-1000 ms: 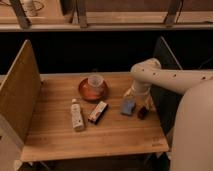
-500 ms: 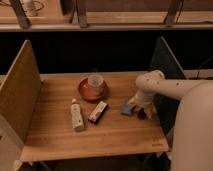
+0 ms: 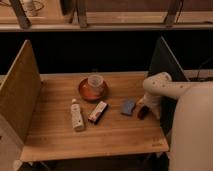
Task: Drag the pepper across the table
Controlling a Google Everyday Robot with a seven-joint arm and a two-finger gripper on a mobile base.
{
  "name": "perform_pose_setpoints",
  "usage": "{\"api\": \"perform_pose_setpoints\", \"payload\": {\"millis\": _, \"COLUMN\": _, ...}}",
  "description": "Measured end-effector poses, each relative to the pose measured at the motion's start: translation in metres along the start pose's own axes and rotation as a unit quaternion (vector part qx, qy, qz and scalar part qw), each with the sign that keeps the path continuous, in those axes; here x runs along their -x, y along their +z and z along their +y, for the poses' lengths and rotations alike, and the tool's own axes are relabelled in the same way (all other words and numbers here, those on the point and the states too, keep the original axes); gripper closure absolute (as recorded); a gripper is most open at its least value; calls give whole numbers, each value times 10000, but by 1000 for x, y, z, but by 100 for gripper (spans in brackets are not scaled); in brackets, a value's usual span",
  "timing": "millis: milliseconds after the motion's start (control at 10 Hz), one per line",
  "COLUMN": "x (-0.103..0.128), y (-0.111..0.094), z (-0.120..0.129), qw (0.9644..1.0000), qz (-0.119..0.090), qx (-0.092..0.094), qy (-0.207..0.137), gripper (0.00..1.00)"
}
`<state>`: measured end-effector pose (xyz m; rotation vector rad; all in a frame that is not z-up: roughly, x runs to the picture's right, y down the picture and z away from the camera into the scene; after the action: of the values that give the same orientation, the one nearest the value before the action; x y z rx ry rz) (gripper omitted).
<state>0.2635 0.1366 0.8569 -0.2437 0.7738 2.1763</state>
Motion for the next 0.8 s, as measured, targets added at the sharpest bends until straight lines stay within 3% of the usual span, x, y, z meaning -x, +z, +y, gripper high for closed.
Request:
{"api": "perform_pose_setpoints", "payload": {"millis": 300, "x": -1, "y": 1, "z": 3, "qw": 10000, "qz": -5, "qx": -12, "qy": -15, "gripper": 20}}
{"api": "perform_pose_setpoints", "payload": {"millis": 800, "x": -3, "y": 26, "z": -10, "qw": 9980, "qz": 83, "qx": -597, "qy": 183, "gripper": 20}}
